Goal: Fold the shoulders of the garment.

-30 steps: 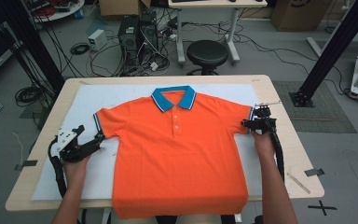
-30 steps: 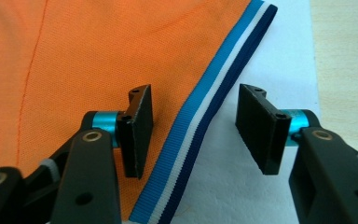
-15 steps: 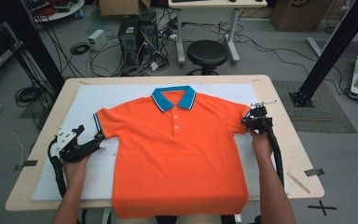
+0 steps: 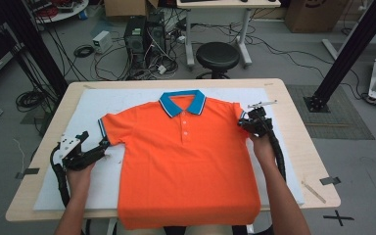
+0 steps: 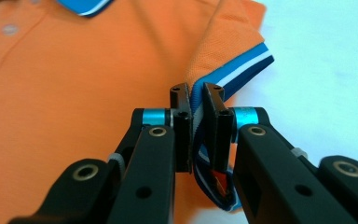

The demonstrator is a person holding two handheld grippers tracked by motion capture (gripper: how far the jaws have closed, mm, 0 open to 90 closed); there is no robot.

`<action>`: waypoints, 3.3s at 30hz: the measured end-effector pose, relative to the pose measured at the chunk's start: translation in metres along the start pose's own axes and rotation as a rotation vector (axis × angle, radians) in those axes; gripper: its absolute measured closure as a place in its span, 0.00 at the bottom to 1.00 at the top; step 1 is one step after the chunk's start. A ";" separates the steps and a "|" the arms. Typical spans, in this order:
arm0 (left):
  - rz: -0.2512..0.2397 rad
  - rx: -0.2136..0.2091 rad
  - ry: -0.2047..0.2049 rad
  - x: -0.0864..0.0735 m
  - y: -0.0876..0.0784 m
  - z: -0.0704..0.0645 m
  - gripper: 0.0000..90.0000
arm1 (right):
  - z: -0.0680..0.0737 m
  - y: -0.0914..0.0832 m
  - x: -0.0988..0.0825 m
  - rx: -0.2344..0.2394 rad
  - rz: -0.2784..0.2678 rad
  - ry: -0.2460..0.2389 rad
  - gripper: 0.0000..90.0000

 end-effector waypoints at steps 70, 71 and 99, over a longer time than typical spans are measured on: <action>-0.014 -0.025 -0.037 0.001 -0.001 0.003 0.24 | 0.053 0.013 0.006 0.044 -0.096 -0.107 0.52; -0.005 -0.030 -0.041 0.002 -0.001 0.003 0.24 | 0.048 0.010 0.002 0.042 -0.107 -0.103 0.48; 0.274 0.024 -0.114 0.038 0.059 0.030 0.22 | -0.005 -0.026 -0.065 0.013 -0.175 -0.028 0.23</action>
Point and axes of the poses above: each handheld gripper's, and its own axes: y roughly forward along the jaws, x roughly out of its top, z roughly to its left, the point moved 2 cm from there along y, roughly forward along the jaws, and after that the axes turned 10 degrees about -x, right-handed, at the moved point
